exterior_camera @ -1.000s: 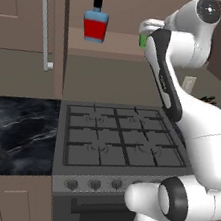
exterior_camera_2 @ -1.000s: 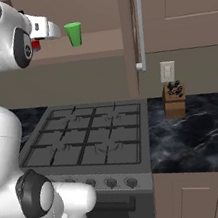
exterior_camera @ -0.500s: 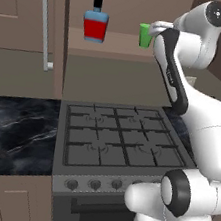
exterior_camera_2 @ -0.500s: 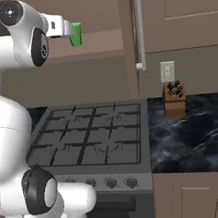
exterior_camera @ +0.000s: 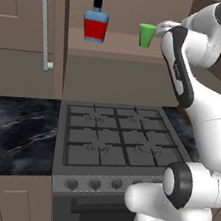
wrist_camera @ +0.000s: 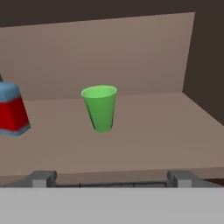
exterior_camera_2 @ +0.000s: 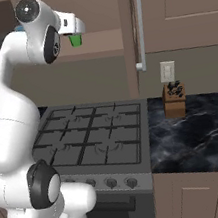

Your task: Open the cabinet directly in front. Then move the liquor and the cup to the dining counter with the jar on it.

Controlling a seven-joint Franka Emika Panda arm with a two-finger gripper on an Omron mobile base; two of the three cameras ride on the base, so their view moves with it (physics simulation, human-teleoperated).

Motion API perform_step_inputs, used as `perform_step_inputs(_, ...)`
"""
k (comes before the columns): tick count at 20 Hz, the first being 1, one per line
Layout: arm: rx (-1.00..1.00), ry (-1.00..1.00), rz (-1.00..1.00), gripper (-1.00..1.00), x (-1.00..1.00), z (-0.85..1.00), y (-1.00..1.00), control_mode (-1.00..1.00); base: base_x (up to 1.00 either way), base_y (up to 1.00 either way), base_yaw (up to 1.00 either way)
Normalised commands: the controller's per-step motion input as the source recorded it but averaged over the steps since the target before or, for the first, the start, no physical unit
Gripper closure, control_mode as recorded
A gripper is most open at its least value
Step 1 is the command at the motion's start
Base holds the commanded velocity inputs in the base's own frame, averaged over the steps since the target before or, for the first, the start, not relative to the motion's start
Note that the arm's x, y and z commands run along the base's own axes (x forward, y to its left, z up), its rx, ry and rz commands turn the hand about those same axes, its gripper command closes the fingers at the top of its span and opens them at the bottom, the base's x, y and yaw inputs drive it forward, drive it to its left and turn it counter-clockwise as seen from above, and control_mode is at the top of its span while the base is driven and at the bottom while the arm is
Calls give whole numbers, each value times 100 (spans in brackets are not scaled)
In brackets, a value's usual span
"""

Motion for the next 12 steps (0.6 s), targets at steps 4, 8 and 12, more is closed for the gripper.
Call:
perform_step_inputs(4,2,0,0,-100,0,17,-5,-100,0,0,0)
perform_step_inputs(8,1,-3,-1,-100,1,9,0,-100,0,0,0)
perform_step_inputs(12,0,-2,0,-100,1,0,0,-100,0,0,0)
